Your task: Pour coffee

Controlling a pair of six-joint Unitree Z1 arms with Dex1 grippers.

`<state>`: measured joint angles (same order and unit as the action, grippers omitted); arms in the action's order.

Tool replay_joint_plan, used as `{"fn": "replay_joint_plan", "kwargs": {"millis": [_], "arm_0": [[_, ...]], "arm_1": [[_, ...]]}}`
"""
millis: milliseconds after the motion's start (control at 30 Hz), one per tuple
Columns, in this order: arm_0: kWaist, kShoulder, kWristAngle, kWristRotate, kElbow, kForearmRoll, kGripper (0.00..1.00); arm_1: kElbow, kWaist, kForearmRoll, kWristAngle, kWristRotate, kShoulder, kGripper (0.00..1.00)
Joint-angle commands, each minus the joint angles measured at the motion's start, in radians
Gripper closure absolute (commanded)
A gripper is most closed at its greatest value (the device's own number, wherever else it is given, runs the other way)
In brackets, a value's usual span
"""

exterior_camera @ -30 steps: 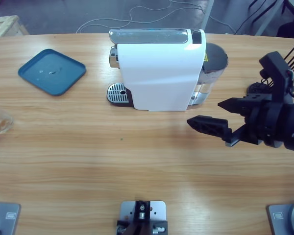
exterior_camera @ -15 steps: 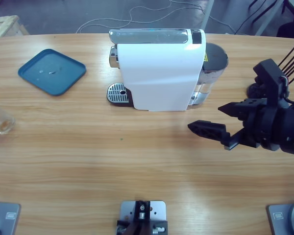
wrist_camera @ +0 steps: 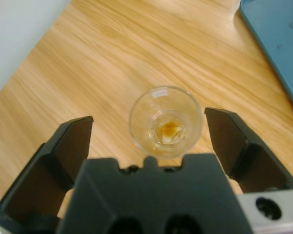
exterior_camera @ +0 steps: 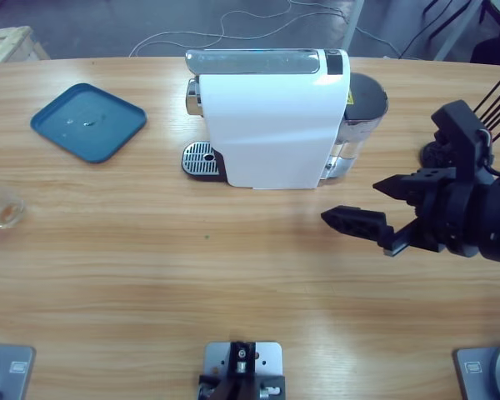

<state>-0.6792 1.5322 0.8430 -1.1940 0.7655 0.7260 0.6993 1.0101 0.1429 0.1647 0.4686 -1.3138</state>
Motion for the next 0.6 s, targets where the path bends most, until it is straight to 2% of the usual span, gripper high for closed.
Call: {"fn": "replay_joint_plan", "kwargs": {"millis": [33,300,500,600], "arm_0": [[-0.025,0.127,0.027,-0.024,-0.008,-0.047,0.009],[-0.013,0.141,0.056,-0.045,-0.021,-0.056,0.009],[-0.003,0.141,0.057,-0.065,-0.098,-0.167,0.023],[0.005,0.142,0.057,-0.066,-0.098,-0.169,0.023]], "arm_1": [[-0.012,0.011,0.009,0.000,-0.013,-0.043,0.000],[-0.009,0.011,0.000,-0.001,-0.005,-0.076,0.000],[-0.006,0.011,-0.003,-0.002,-0.004,-0.094,0.000],[-0.004,0.011,-0.003,-0.002,-0.004,-0.101,0.000]]}}
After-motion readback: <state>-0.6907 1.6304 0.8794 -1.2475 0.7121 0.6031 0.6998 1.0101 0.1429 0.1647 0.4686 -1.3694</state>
